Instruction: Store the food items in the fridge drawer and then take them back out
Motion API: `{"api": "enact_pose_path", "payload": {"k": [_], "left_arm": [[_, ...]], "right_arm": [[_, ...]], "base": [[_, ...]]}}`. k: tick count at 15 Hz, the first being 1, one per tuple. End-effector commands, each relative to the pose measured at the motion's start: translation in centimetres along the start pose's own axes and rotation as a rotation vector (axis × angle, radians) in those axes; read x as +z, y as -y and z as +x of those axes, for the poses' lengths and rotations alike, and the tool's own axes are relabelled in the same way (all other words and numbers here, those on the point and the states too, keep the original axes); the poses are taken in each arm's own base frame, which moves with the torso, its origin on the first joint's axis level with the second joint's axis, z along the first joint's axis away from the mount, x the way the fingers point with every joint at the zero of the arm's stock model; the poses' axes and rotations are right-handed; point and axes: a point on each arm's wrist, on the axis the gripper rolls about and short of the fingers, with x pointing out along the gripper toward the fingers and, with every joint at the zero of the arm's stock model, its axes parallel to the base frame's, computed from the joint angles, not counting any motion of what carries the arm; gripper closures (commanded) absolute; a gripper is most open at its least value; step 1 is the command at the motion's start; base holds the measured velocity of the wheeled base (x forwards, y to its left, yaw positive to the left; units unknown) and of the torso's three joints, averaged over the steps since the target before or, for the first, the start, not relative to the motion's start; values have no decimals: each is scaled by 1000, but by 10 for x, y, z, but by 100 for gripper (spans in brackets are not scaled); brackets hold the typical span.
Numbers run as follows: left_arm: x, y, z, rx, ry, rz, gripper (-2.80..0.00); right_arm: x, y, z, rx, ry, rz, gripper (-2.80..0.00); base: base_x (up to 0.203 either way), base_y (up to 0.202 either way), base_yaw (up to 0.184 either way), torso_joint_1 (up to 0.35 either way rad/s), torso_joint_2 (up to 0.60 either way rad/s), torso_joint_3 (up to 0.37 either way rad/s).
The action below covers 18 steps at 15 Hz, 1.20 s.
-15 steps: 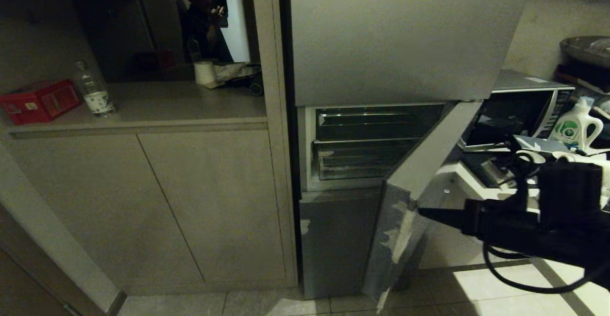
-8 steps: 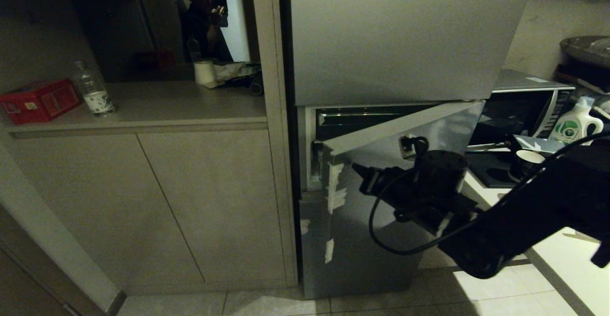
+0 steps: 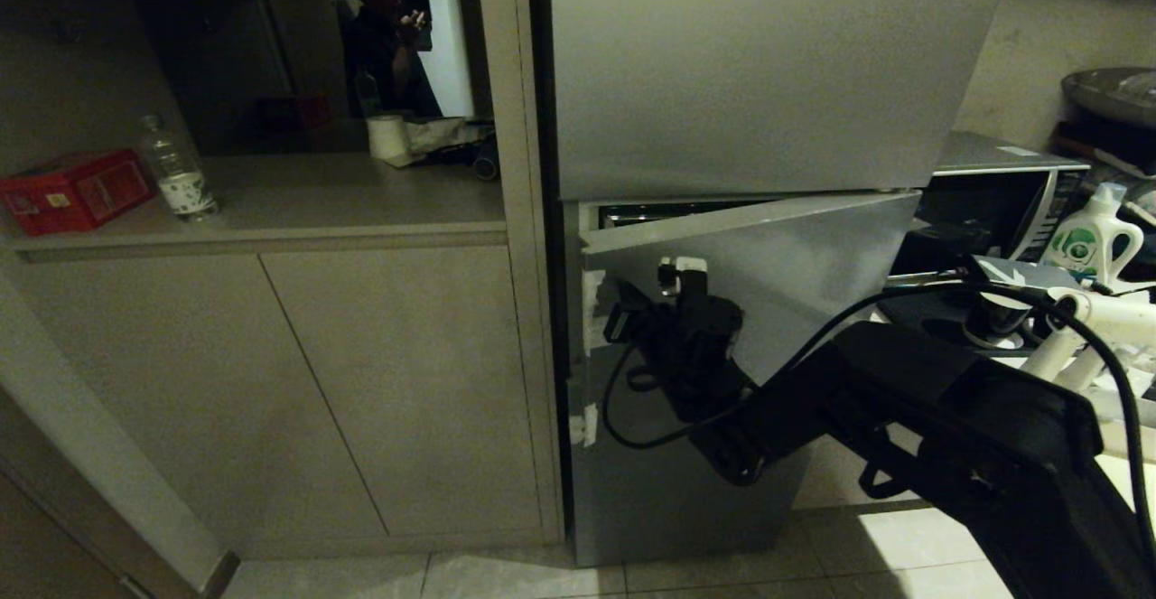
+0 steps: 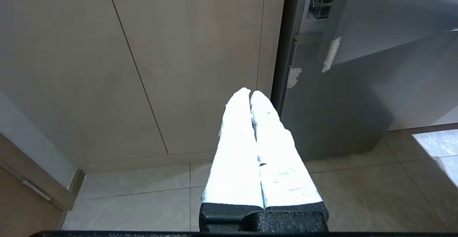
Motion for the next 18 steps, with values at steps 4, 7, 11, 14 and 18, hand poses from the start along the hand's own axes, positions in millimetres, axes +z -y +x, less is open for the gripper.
{"api": "enact_pose_path", "payload": {"k": [4,7,11,14,18], "left_arm": [[0,0,0,0,-1,0,0],[0,0,0,0,-1,0,0],[0,0,0,0,-1,0,0],[0,0,0,0,-1,0,0],[0,0,0,0,-1,0,0]], "right_arm": [[-26,0,28,-37,115,-52,0],[-27,4,40,-47,183,-75,0],[-33,22,49,-71,224,-114,0],[-25,38,51,-95,267,-106,0],[-17,50,53,-112,297,-109,0]], "base": [[0,0,0,0,0,0],[0,0,0,0,0,0],[0,0,0,0,0,0],[0,0,0,0,0,0],[0,0,0,0,0,0]]}}
